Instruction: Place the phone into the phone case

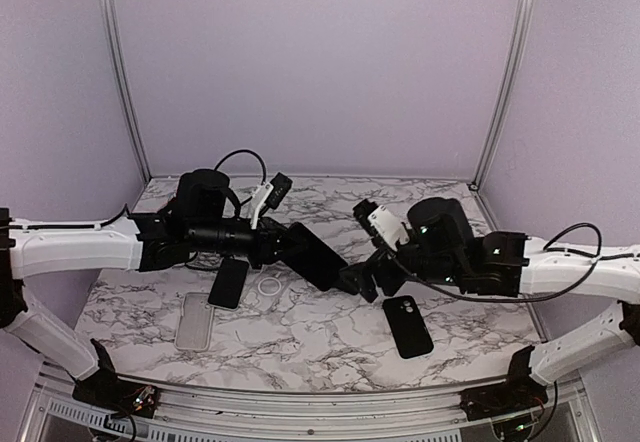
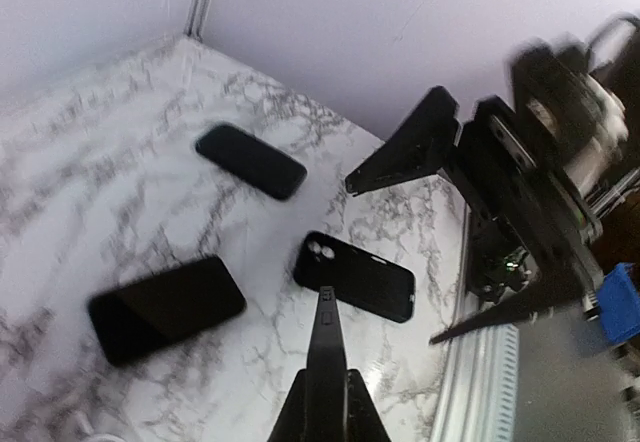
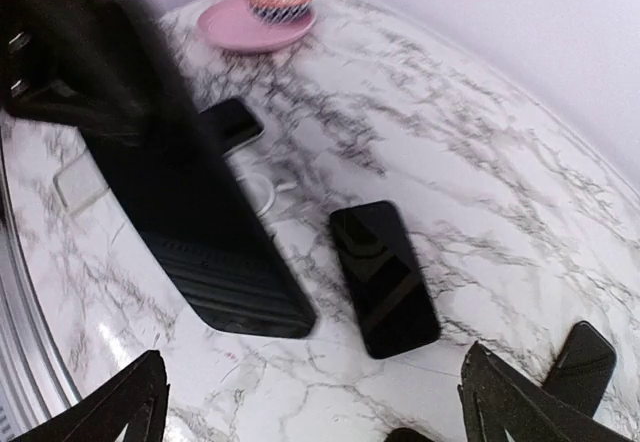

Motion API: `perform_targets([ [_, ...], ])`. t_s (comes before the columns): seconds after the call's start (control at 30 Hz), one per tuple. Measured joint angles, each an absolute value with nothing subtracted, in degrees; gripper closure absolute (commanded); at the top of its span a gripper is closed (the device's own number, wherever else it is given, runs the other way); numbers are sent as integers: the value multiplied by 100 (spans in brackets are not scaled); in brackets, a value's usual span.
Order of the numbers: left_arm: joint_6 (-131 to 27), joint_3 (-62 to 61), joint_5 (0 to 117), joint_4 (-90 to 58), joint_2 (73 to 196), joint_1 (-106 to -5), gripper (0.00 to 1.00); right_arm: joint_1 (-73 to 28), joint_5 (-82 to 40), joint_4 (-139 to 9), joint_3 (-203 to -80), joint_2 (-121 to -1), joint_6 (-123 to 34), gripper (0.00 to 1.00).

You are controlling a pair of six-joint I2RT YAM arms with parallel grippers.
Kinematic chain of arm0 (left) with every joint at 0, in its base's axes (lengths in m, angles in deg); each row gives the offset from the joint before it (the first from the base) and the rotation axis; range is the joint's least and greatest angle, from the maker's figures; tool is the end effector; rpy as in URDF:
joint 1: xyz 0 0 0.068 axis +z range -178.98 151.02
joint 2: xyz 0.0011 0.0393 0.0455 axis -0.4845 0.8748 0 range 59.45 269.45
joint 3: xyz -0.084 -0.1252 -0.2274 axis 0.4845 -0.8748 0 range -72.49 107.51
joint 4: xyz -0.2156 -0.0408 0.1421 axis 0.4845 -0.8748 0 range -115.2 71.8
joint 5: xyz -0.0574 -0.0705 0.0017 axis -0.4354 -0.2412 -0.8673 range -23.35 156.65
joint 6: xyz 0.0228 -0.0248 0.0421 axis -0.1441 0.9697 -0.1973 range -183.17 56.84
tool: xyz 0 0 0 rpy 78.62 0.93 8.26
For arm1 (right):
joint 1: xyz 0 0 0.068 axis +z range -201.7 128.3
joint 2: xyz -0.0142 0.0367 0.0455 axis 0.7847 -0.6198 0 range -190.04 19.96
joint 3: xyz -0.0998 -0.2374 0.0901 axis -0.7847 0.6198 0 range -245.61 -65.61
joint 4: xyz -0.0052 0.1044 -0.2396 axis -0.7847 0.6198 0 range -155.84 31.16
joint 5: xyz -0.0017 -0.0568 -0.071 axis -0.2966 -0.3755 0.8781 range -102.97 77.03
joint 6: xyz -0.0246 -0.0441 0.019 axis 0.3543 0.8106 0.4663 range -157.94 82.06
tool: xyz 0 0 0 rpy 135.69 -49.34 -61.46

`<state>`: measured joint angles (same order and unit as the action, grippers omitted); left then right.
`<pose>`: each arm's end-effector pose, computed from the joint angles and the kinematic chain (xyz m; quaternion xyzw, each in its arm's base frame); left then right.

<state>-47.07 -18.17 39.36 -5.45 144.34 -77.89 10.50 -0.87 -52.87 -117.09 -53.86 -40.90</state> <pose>0.2101 -0.2659 0.2713 0.3551 0.7140 -0.4684 0.3804 0.1394 0.2482 0.2665 -0.3945 0.7919 0.1671 0.4353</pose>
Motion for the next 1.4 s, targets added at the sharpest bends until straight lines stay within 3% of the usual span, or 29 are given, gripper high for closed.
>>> perform_targets([
  [0.1, -6143, -1819, 4707, -567, 13638, -8040, 100, -65, -620, -5412, -11515, -4492, -4719, 14],
  [0.23, -8164, -1819, 5958, -508, 12998, -8742, 100, -1086, -745, -5138, -11589, -4437, -5659, 24],
  [0.4, -10886, -1928, 8146, -405, 13092, -9660, 100, -985, -767, -4048, -11714, -5316, -6529, 29],
  [0.53, -13093, -2413, 9673, 607, 13347, -10060, 100, -655, -544, -3313, -11709, -5799, -6953, 29],
  [0.83, -16958, -3357, 10766, 4495, 14348, -10392, 100, 191, -494, -2712, -11722, -6542, -7473, 29],
  [0.9, -17375, -3355, 10810, 5022, 14576, -10405, 100, 302, -502, -2669, -11722, -6732, -7583, 33],
  [1.13, -17386, -3344, 11138, 5582, 14519, -10449, 100, 433, -634, -2651, -11722, -7209, -7887, 67],
  [1.27, -16962, -3347, 11446, 5582, 14394, -10505, 100, 569, -662, -2649, -11792, -7268, -8112, 93],
  [1.4, -16470, -3382, 11811, 5564, 14204, -10567, 100, 744, -712, -2612, -11998, -7410, -8424, 99],
])
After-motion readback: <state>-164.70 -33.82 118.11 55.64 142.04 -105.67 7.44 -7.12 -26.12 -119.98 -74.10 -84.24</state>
